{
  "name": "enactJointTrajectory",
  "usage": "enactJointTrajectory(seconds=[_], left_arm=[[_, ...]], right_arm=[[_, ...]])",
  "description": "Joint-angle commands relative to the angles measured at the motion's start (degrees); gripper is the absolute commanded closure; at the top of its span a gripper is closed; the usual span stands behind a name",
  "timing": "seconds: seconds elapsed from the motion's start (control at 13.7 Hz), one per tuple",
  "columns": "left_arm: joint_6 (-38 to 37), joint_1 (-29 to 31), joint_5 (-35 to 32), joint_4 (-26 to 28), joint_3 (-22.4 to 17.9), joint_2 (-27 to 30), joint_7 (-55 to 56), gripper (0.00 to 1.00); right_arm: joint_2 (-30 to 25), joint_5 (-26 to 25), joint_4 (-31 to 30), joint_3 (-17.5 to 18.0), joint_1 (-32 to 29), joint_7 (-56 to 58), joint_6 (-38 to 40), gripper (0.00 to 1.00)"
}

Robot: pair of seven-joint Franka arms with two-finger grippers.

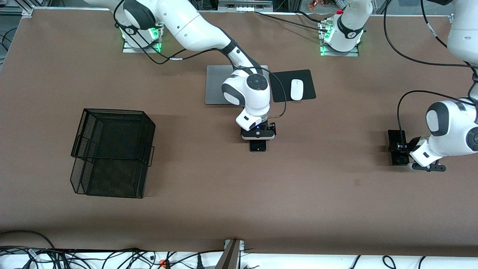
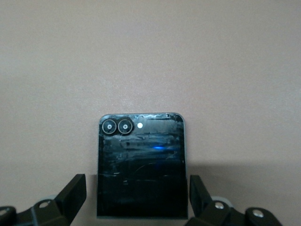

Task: Place phones with both arms
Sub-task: 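Grasp the flip phone with the right gripper while the left gripper grasps the tall phone, then lower the flip phone into the basket while the left gripper sets down the tall phone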

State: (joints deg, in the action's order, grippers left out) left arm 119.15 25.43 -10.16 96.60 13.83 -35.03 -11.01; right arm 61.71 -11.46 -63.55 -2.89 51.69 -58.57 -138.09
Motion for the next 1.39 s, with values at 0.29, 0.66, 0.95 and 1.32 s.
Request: enactJointTrajectory(seconds=[0.29, 0.66, 0.95, 1.32], left_arm=[[-16.2, -0.4, 1.2, -10.4, 13.1, 1.8, 12.0, 0.64], [-16.7, -5.6, 1.3, -11.5, 14.6, 1.8, 20.7, 0.64], [-15.3, -17.6, 1.1, -10.6, 15.9, -1.9, 34.5, 0.63], [8.1, -34.3, 0.4, -10.3, 15.4, -9.8, 59.8, 0.63]], right_arm=[[-0.7, -3.2, 2.1, -0.9, -0.4, 1.1, 4.7, 1.00], [-14.2, 2.3, -1.0, -0.4, -6.2, 12.2, 23.2, 1.00], [-34.8, 5.0, -24.6, -3.1, -11.9, 23.0, 23.8, 1.00], [-55.4, 9.2, -50.1, -18.0, -15.2, 48.3, 18.6, 1.00]])
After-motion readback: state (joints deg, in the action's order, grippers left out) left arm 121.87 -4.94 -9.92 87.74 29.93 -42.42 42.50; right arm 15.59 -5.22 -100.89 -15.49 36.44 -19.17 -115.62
